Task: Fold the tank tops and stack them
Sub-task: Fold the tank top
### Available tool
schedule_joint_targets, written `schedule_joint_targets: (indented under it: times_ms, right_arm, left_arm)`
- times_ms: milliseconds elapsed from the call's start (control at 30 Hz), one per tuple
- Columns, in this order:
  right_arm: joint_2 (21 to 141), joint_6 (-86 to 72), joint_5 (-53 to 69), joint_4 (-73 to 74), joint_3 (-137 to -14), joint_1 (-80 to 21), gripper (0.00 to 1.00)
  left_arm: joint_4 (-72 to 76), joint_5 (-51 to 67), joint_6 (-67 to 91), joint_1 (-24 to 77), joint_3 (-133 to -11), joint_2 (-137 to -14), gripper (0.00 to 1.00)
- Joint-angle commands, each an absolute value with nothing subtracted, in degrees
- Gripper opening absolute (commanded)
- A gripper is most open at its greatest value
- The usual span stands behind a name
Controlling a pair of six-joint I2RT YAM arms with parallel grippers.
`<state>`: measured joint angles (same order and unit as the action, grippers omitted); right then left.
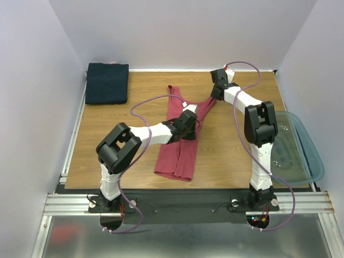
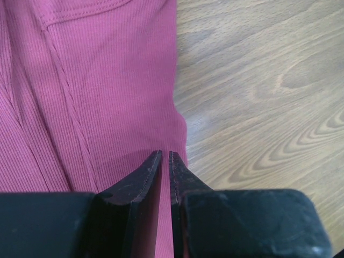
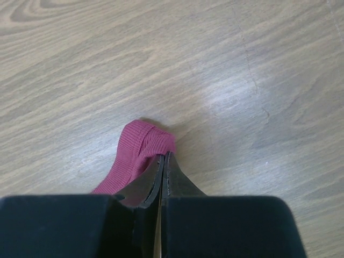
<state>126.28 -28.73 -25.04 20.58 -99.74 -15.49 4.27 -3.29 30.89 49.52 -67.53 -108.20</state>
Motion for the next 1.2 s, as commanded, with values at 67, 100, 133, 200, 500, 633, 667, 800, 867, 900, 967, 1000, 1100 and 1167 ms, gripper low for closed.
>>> schedule_joint_targets:
  times_ms: [67, 100, 133, 200, 500, 633, 667, 800, 867, 900, 967, 1000, 1100, 1167]
  right_arm:
    - [124.01, -26.9, -26.54, 19.51, -106.25, -17.66, 0.0]
    - [124.54, -26.81, -26.8, 19.6, -107.22, -18.01, 0.0]
    - [124.98, -26.63, -26.81, 19.69, -107.75, -18.1, 0.0]
    - [126.12, -26.63, -26.81, 19.95, -108.98, -18.37, 0.0]
    - [131.83, -25.75, -26.19, 20.65, -115.22, -20.21, 0.01]
    - [135.96, -24.87, -26.54, 21.62, -119.87, -21.27, 0.01]
    - [137.45, -24.7, -26.89, 21.97, -121.36, -21.7, 0.02]
    - [140.18, -24.43, -26.63, 22.32, -123.57, -22.15, 0.04]
    - [141.06, -24.52, -26.8, 22.41, -123.84, -22.24, 0.04]
    - [141.59, -24.43, -26.63, 22.41, -123.84, -22.24, 0.05]
    - [141.94, -24.43, -26.72, 22.41, -123.84, -22.24, 0.08]
    - [142.12, -24.43, -26.81, 22.33, -123.84, -22.24, 0.08]
    - [142.38, -24.35, -26.98, 22.41, -123.4, -22.24, 0.15]
    - [141.95, -24.35, -26.98, 22.41, -123.14, -22.24, 0.24]
  left_arm:
    - [4.66, -4.66, 30.76, 50.71, -69.43, -109.86, 0.22]
    - [4.66, -4.66, 30.76, 50.8, -69.43, -110.12, 0.22]
    - [4.66, -4.75, 30.85, 50.8, -69.52, -110.3, 0.22]
    - [4.4, -4.83, 30.76, 50.89, -69.52, -110.92, 0.21]
    - [4.22, -5.01, 30.67, 51.15, -69.43, -112.24, 0.21]
    - [4.13, -4.83, 30.67, 51.24, -69.61, -112.41, 0.2]
    - [4.13, -4.75, 30.59, 51.24, -69.52, -112.5, 0.2]
    - [3.96, -4.57, 30.41, 51.33, -69.7, -112.67, 0.2]
    - [4.04, -4.57, 30.5, 51.33, -69.87, -112.68, 0.2]
    - [3.96, -4.4, 30.5, 51.33, -69.87, -112.68, 0.2]
    - [4.04, -4.13, 30.41, 51.33, -70.05, -112.59, 0.2]
    - [3.96, -4.04, 30.5, 51.33, -70.14, -112.59, 0.2]
    - [3.96, -3.6, 30.5, 51.33, -70.4, -112.06, 0.2]
    - [3.69, -3.43, 30.5, 51.42, -70.66, -111.36, 0.2]
